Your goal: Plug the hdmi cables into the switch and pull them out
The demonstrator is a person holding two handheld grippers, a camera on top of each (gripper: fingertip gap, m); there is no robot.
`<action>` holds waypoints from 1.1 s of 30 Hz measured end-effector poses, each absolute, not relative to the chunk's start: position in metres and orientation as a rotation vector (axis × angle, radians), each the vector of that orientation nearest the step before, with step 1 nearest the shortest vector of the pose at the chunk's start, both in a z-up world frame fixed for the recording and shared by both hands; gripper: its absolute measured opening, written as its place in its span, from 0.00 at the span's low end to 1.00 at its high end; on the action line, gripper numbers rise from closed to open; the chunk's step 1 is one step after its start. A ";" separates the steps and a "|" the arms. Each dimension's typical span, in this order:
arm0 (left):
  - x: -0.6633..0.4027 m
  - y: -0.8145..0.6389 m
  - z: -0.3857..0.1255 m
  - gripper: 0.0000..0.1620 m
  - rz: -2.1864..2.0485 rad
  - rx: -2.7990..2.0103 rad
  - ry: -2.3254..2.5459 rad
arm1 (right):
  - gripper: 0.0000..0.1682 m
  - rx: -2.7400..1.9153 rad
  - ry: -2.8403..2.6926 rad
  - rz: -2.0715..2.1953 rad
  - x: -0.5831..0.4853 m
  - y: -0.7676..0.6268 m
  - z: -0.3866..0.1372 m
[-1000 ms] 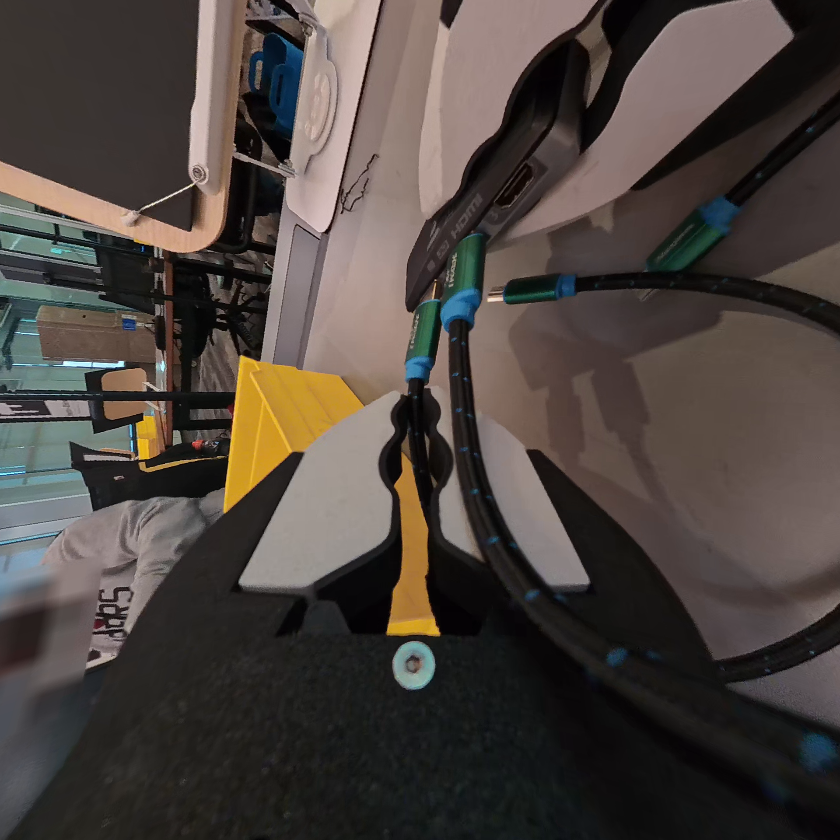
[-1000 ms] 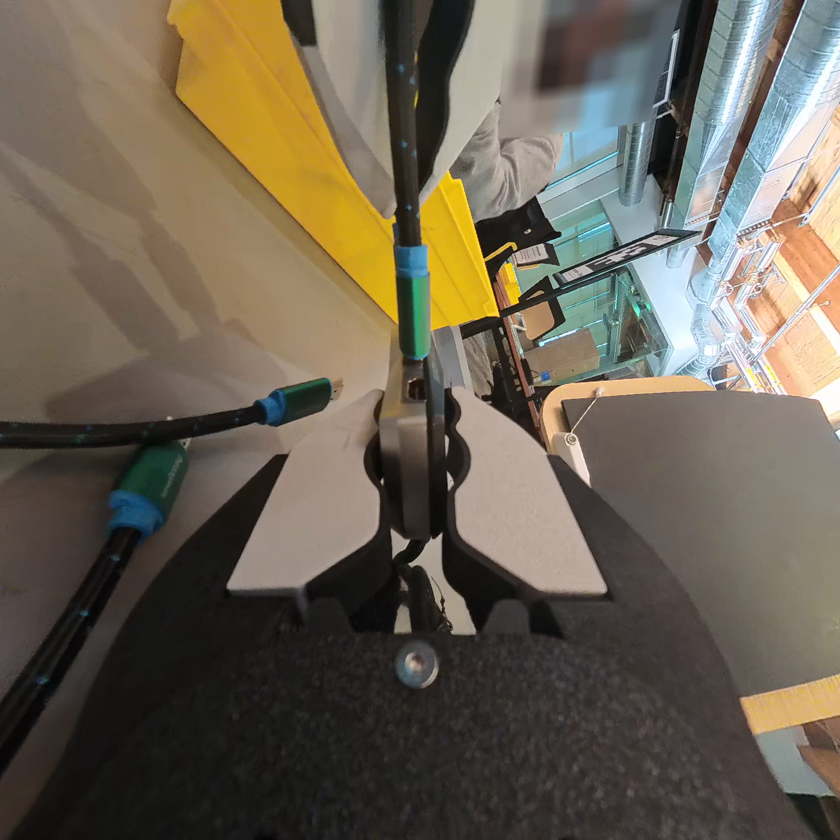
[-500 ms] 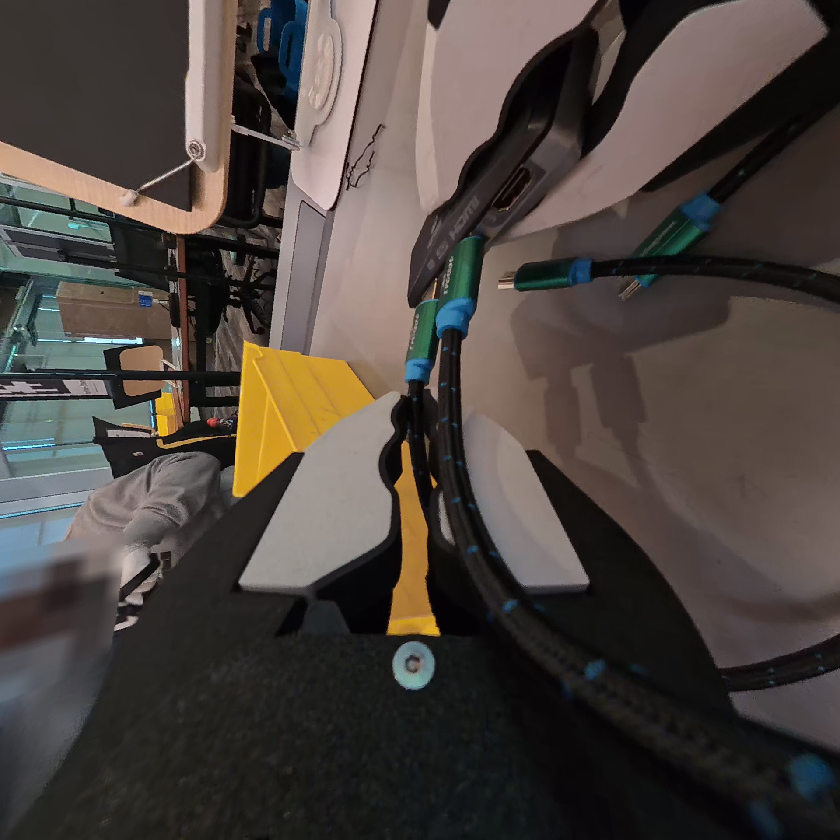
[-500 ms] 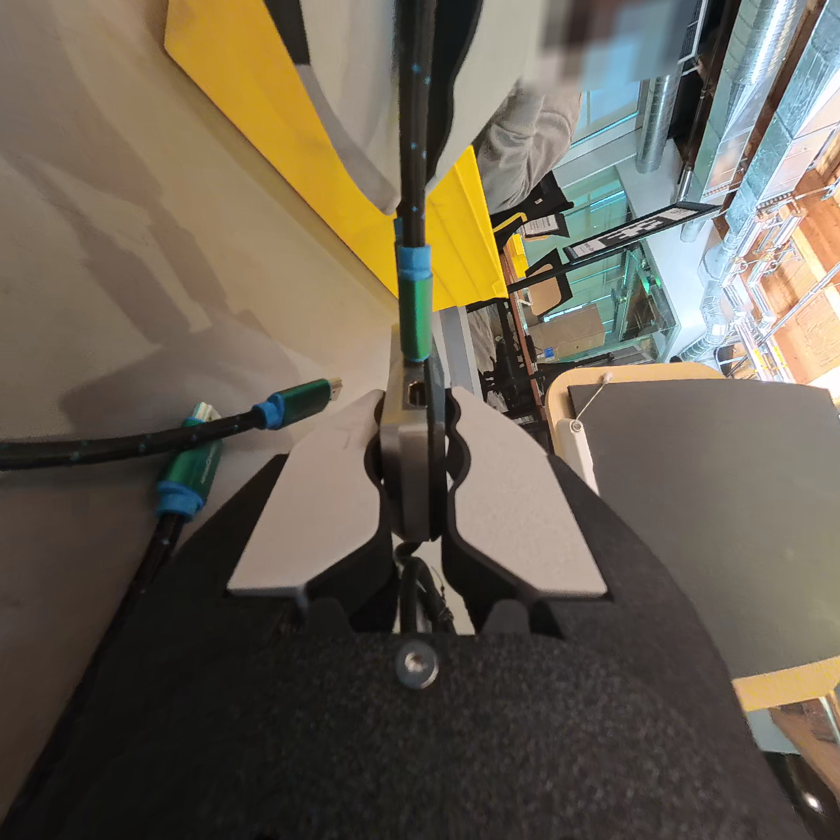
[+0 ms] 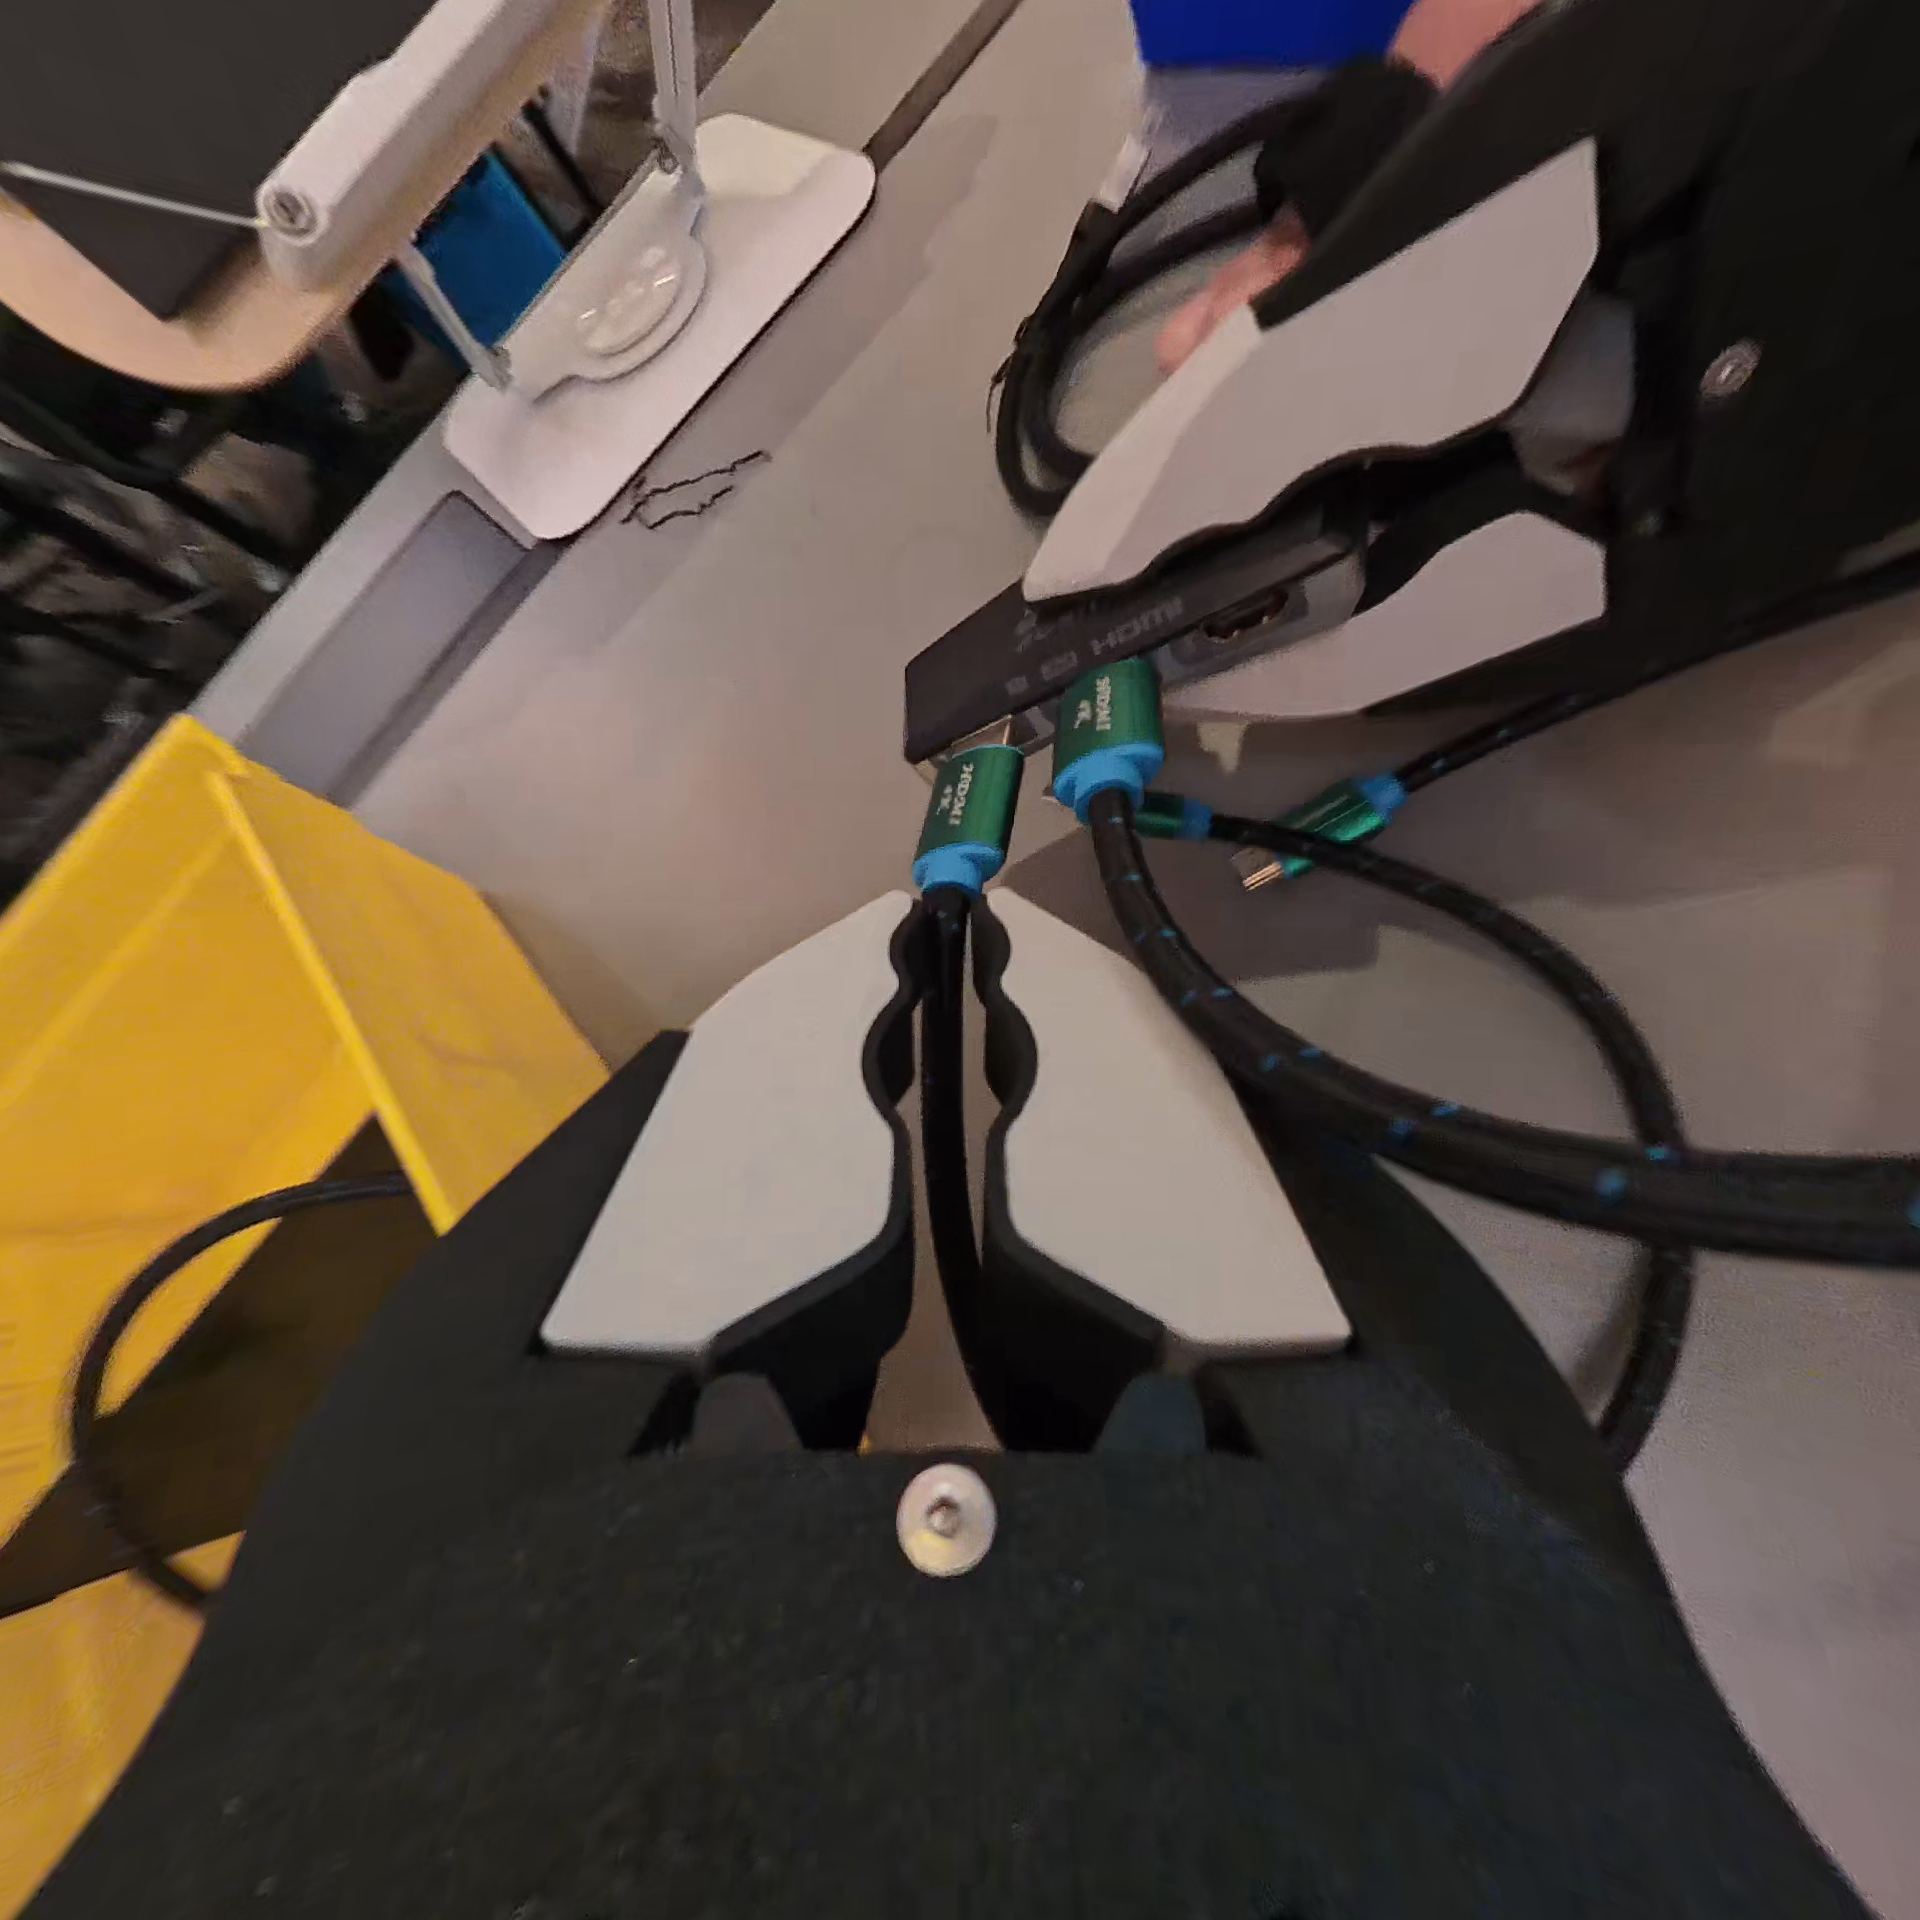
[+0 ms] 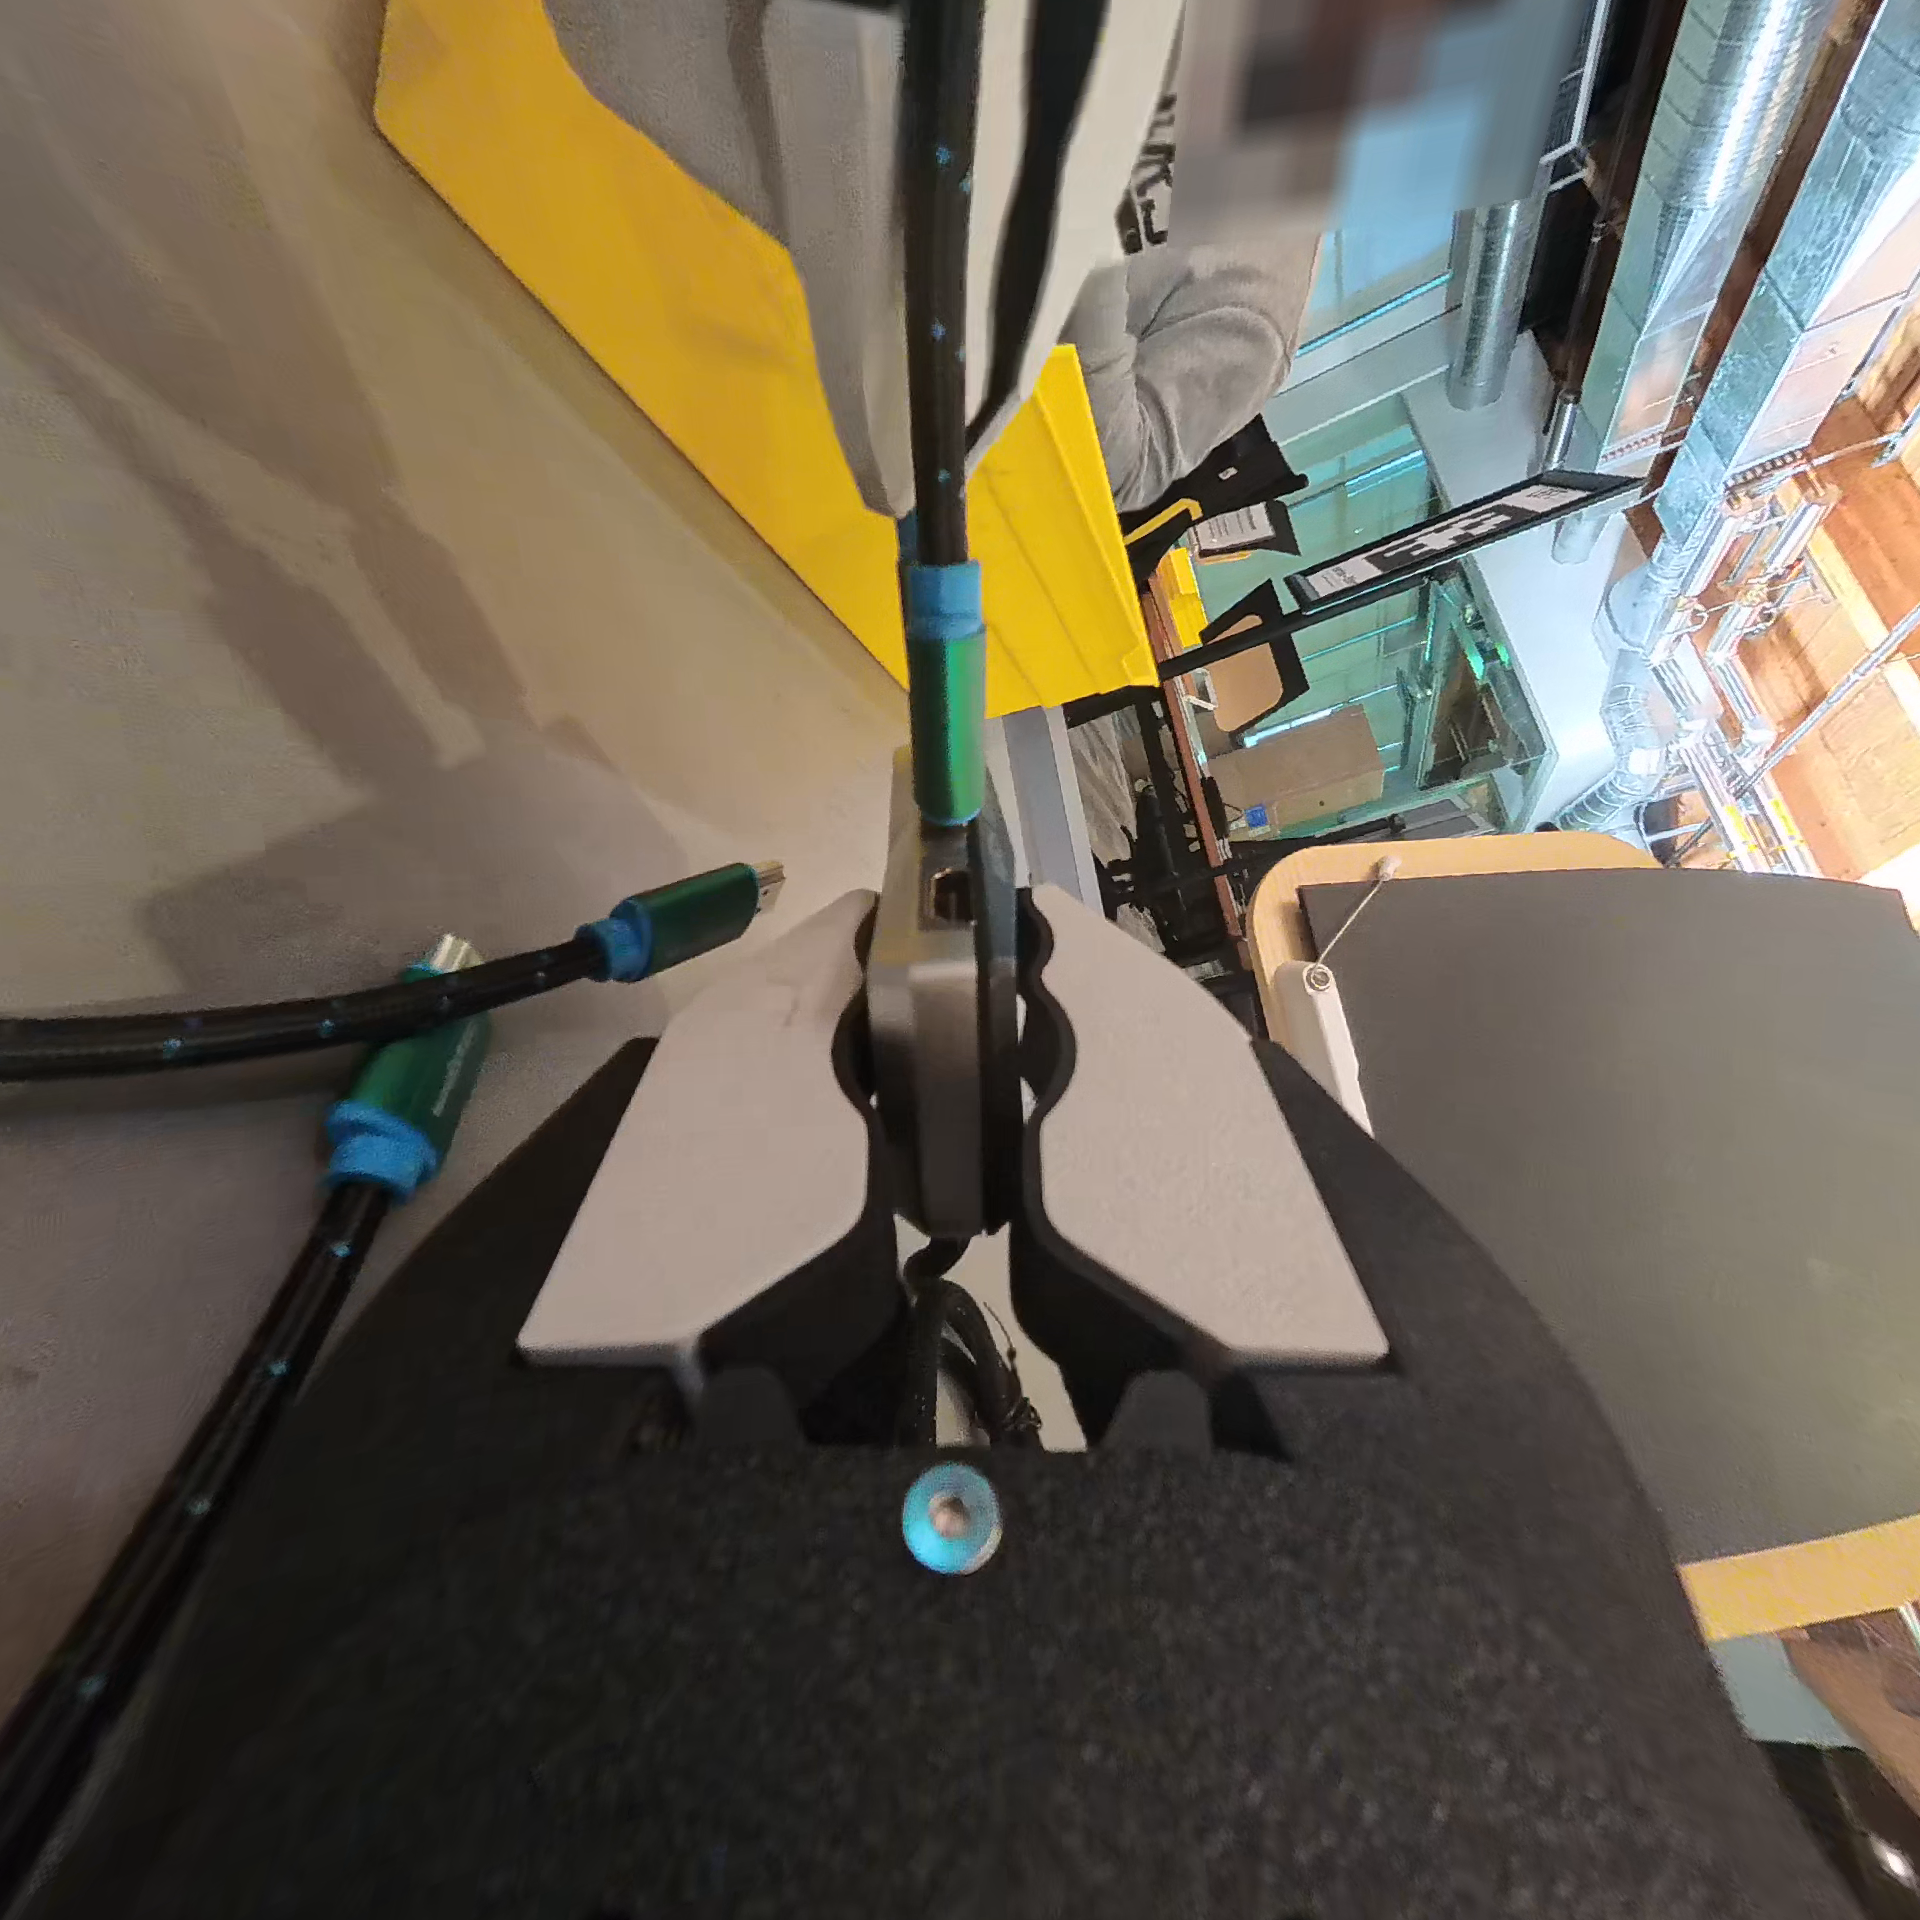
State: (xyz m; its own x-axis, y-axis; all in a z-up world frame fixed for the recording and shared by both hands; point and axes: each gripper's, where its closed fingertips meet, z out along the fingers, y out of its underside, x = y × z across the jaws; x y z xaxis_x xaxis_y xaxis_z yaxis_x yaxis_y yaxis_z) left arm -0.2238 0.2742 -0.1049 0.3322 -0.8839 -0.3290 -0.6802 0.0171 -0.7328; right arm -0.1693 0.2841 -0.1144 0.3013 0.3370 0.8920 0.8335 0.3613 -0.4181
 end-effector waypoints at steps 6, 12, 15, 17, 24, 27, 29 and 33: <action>-0.221 0.273 -0.101 0.05 -0.581 -1.804 1.282 | 0.13 -1.207 -1.259 -0.460 -0.168 0.284 -0.111; -0.214 0.267 -0.100 0.11 -0.815 -1.875 1.195 | 0.13 -1.165 -1.257 -0.439 -0.172 0.279 -0.107; -0.214 0.267 -0.101 0.10 -0.849 -1.887 1.184 | 0.13 -1.168 -1.257 -0.434 -0.172 0.280 -0.107; -0.214 0.266 -0.102 0.09 -0.861 -1.902 1.183 | 0.13 -1.160 -1.265 -0.449 -0.172 0.280 -0.108; -0.217 0.268 -0.108 0.06 -0.577 -1.862 1.299 | 0.13 -1.173 -1.275 -0.458 -0.172 0.280 -0.111; -0.217 0.267 -0.106 0.06 -0.574 -1.888 1.278 | 0.13 -1.177 -1.268 -0.453 -0.174 0.278 -0.110; -0.217 0.268 -0.106 0.06 -0.594 -1.897 1.260 | 0.13 -1.188 -1.261 -0.462 -0.174 0.278 -0.110; -0.214 0.264 -0.105 0.06 -0.697 -1.883 1.224 | 0.13 -1.198 -1.246 -0.390 -0.175 0.274 -0.108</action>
